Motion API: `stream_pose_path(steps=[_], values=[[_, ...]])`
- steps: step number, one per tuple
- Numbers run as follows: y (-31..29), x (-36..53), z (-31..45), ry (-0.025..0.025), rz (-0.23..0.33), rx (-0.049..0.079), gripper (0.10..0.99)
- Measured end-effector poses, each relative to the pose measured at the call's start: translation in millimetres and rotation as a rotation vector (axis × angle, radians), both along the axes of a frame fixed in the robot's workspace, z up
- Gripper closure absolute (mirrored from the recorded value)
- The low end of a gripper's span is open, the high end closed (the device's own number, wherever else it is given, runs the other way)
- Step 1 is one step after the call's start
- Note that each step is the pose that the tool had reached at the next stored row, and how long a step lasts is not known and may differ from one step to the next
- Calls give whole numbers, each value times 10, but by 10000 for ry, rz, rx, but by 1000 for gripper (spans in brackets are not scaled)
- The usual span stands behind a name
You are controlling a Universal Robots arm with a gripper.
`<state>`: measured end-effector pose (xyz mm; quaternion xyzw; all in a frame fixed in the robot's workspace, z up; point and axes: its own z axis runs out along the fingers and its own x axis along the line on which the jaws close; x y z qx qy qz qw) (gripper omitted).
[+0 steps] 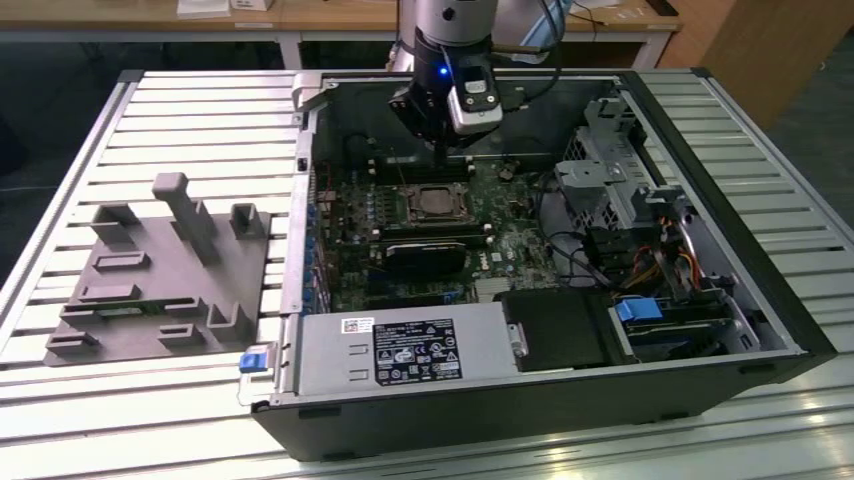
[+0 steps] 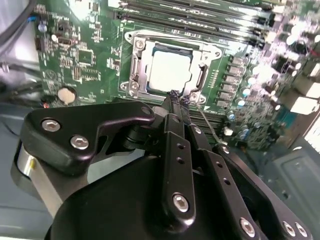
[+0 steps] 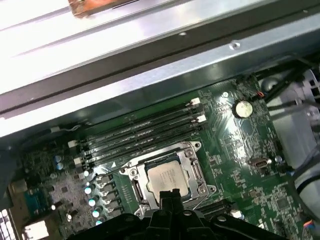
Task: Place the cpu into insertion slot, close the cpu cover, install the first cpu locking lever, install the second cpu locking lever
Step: 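Install the first cpu locking lever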
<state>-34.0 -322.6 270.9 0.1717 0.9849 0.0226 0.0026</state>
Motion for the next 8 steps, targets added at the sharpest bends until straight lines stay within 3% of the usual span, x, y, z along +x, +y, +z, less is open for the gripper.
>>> stream_pose_path(steps=[8], values=[[0, 0, -3, -3, 1450, 0, 980]])
